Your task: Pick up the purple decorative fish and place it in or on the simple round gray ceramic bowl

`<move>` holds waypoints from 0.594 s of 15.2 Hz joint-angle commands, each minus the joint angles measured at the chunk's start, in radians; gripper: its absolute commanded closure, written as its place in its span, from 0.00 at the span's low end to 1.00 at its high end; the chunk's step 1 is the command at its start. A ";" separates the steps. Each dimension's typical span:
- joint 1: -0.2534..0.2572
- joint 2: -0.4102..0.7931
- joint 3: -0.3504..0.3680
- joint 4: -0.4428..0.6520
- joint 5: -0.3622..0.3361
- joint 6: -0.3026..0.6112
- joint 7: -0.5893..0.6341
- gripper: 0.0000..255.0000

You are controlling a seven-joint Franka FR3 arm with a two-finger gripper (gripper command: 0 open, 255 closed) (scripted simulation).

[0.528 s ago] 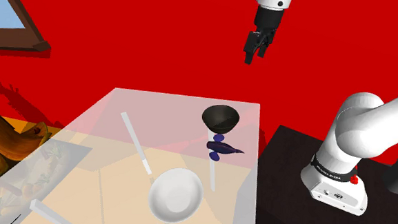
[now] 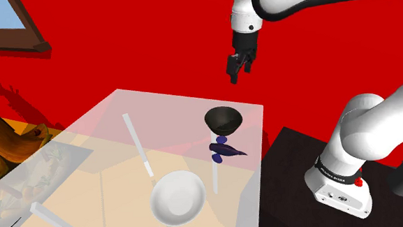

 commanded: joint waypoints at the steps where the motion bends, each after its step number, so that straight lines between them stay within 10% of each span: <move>1: 0.005 0.069 0.036 0.013 -0.014 0.008 0.026 0.00; 9: 0.031 0.383 0.170 0.114 -0.096 0.011 0.161 0.00</move>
